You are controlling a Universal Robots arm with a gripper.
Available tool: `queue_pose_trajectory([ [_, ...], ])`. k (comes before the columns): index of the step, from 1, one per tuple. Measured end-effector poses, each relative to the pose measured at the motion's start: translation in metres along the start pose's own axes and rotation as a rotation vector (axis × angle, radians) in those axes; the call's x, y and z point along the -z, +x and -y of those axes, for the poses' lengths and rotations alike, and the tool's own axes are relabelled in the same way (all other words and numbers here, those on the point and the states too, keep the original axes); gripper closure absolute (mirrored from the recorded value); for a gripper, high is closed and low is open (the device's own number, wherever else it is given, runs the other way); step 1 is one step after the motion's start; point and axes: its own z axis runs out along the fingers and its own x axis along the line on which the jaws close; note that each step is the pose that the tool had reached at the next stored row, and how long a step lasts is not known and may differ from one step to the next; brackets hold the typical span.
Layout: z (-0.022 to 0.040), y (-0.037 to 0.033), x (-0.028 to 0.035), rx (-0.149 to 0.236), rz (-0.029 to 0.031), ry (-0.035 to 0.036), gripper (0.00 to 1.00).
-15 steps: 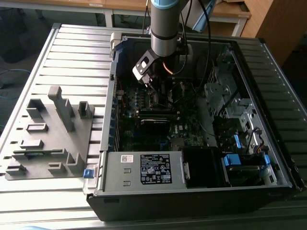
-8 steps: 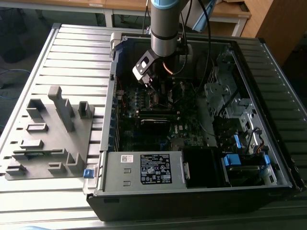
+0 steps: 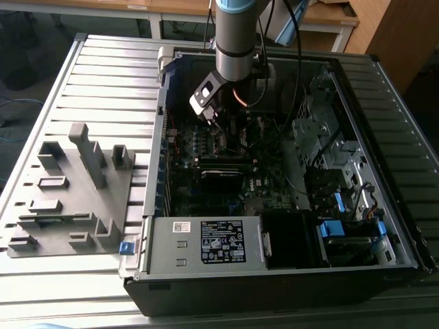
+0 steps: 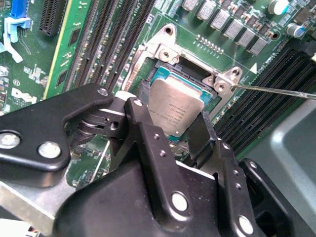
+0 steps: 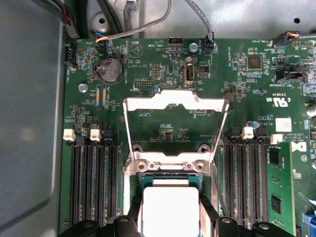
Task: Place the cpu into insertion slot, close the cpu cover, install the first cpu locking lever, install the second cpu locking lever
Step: 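Place the cpu into insertion slot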
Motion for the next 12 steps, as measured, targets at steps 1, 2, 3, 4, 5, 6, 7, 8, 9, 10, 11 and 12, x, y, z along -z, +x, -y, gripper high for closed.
queue_pose_trajectory([
  [1,0.0000,0.0000,0.0000,0.000,-0.0001,0.0000,0.46],
  [2,0.0000,0.0000,-0.0001,0.000,-0.0002,-0.0001,0.46],
  [3,0.0000,0.0000,-0.0001,0.000,-0.0002,-0.0001,0.46],
  [4,0.0000,0.0000,-0.0001,0.000,-0.0002,-0.0001,0.46],
  [5,0.0000,0.0000,-0.0001,0.000,-0.0002,-0.0001,0.46],
  [6,0.0000,0.0000,-0.0002,0.000,-0.0002,-0.0001,0.46],
  [7,0.0000,0.0000,-0.0002,0.000,-0.0002,-0.0001,0.46],
  [8,0.0000,0.0000,-0.0002,0.000,-0.0002,-0.0001,0.46],
  [9,0.0000,0.0000,-0.0002,0.000,-0.0002,-0.0001,0.46],
  [10,0.0000,0.0000,-0.0002,0.000,-0.0001,-0.0001,0.46],
  [11,0.0000,0.0000,-0.0002,0.000,-0.0002,-0.0001,0.46],
  [12,0.0000,0.0000,-0.0002,0.000,-0.0002,-0.0001,0.46],
])
